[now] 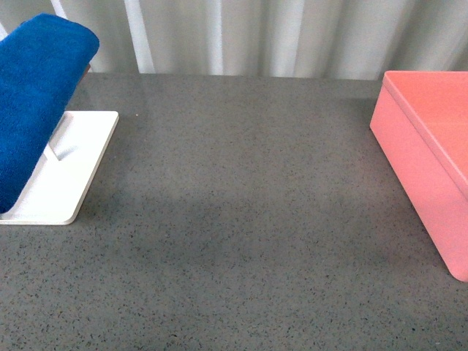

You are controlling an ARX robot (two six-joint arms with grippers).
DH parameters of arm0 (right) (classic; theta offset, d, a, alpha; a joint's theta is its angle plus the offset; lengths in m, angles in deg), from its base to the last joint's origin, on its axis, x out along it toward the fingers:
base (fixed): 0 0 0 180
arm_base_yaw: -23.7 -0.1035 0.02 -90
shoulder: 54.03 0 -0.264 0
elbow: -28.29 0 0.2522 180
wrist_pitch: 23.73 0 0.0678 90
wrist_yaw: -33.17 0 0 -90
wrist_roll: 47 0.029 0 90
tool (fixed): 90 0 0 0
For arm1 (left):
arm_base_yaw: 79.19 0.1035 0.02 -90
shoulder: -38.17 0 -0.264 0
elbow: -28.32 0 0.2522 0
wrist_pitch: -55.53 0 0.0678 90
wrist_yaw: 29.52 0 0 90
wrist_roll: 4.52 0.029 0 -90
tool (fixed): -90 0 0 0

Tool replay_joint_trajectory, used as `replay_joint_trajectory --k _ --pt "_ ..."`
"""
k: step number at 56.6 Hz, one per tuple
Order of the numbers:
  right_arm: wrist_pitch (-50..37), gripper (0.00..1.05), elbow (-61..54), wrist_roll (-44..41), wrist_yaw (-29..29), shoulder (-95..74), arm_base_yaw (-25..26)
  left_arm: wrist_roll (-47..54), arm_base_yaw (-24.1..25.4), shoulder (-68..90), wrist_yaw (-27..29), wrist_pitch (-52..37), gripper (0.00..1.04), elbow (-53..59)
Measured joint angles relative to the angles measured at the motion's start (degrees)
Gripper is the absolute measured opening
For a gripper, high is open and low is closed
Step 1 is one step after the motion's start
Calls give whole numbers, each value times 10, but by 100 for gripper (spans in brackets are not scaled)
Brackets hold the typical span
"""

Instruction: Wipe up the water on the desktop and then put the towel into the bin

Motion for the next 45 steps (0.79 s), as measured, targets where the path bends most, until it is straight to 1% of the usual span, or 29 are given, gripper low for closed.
replay_joint_trajectory --k 45 --pt "0 98 0 0 0 0 0 0 0 0 0 0 98 0"
